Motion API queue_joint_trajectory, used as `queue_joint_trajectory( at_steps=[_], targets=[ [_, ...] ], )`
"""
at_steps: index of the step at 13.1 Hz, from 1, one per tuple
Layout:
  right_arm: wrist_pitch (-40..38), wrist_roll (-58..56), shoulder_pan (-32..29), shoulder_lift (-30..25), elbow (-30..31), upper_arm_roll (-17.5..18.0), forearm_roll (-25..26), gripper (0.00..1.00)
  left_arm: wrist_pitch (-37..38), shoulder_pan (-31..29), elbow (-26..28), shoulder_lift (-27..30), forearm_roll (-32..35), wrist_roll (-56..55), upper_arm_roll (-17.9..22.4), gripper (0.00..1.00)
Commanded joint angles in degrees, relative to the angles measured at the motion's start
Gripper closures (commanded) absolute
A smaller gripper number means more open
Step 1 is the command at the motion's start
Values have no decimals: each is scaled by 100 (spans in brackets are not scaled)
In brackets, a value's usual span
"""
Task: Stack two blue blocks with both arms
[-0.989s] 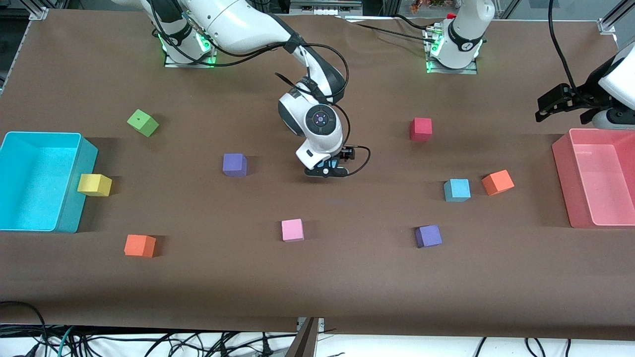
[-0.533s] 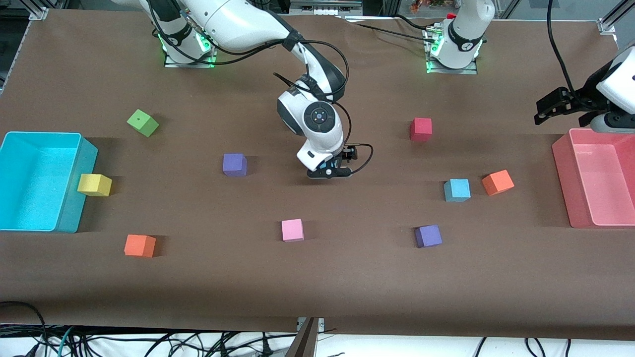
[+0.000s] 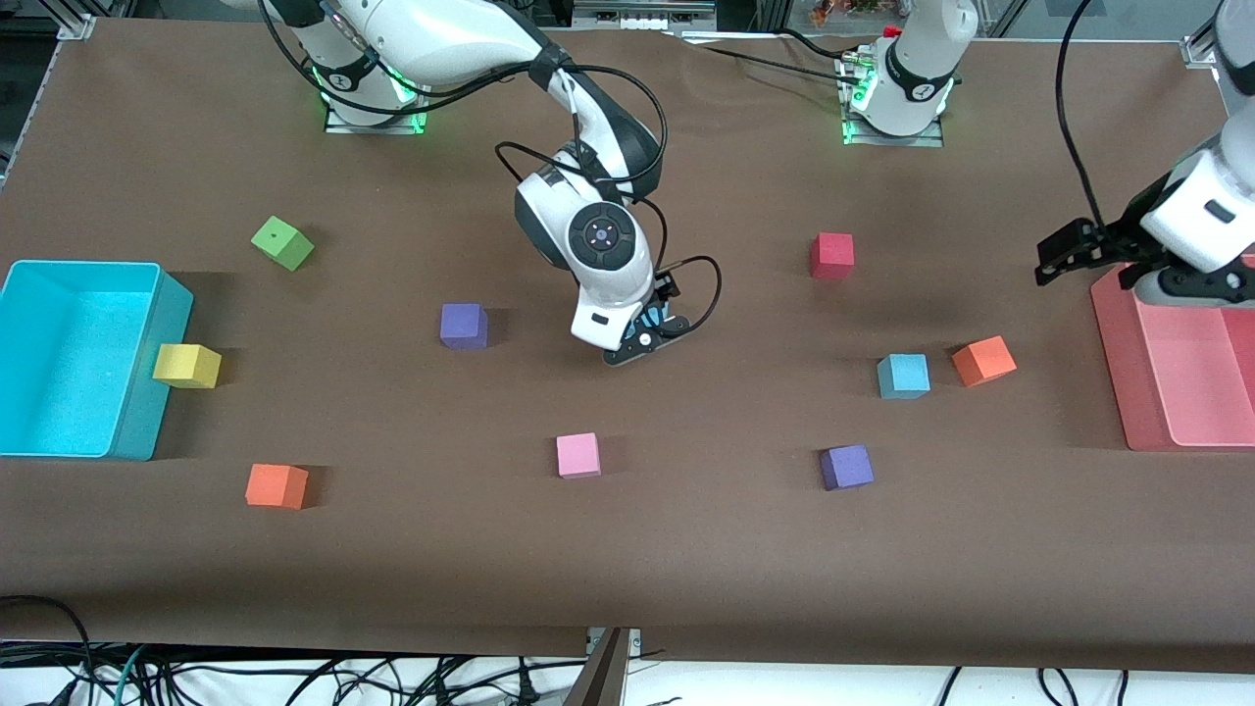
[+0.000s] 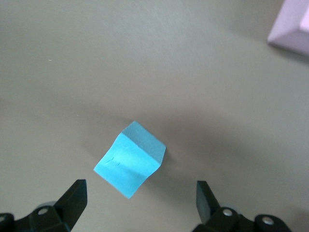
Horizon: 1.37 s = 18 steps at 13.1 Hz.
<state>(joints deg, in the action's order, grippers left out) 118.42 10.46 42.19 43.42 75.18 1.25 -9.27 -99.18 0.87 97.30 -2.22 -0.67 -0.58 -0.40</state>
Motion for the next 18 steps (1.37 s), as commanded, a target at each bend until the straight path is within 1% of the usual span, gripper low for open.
queue_joint_trajectory(
  at_steps=[1, 2, 3, 4, 6, 7, 9, 10, 12, 13, 14, 15, 18],
  targets=[
    [1659, -1715, -289, -1078, 2169, 16, -905, 0, -268, 1, 140, -85, -39, 137, -22, 0],
    [2215, -2523, -307, -1316, 2742, 16, -1475, 0, -312, 19, 157, -216, -39, 137, -22, 0],
    [2421, -3201, -316, -1440, 3035, 16, -2038, 0, -425, 36, 288, -339, -30, 137, -22, 0],
    [2536, -3895, -342, -1450, 3142, 24, -2417, 0, -522, 45, 385, -375, -39, 146, -22, 0],
    [3175, -5066, -352, -1433, 3458, 59, -3208, 0, -855, 54, 535, -507, -39, 137, -22, 0],
    [3335, -5637, -360, -1424, 3555, 173, -3717, 0, -1014, 63, 596, -594, -39, 137, -22, 0],
    [3372, -7033, -352, -1389, 3609, 200, -4780, 0, -1260, 71, 623, -849, -39, 137, -22, 0],
    [3372, -7832, -360, -1311, 3609, 200, -5525, 0, -1470, 71, 684, -972, -39, 137, -22, 0],
    [3363, -9380, -360, -1109, 3565, 200, -6853, 0, -2092, 72, 1183, -1070, -39, 137, -22, 0],
    [3337, -9909, -360, -1029, 3556, 218, -7399, 0, -2523, 71, 1403, -1096, -39, 137, -22, 0],
    [3337, -10297, -352, -959, 3548, 218, -7727, 0, -2736, 89, 1492, -1209, -39, 137, -22, 0],
    [3328, -10492, -351, -932, 3547, 218, -7852, 0, -2825, 193, 1493, -1376, -22, 128, -22, 0],
    [3311, -10748, -369, -897, 3539, 218, -7862, 0, -3080, 238, 1537, -1719, 23, 137, -22, 0]
  ],
)
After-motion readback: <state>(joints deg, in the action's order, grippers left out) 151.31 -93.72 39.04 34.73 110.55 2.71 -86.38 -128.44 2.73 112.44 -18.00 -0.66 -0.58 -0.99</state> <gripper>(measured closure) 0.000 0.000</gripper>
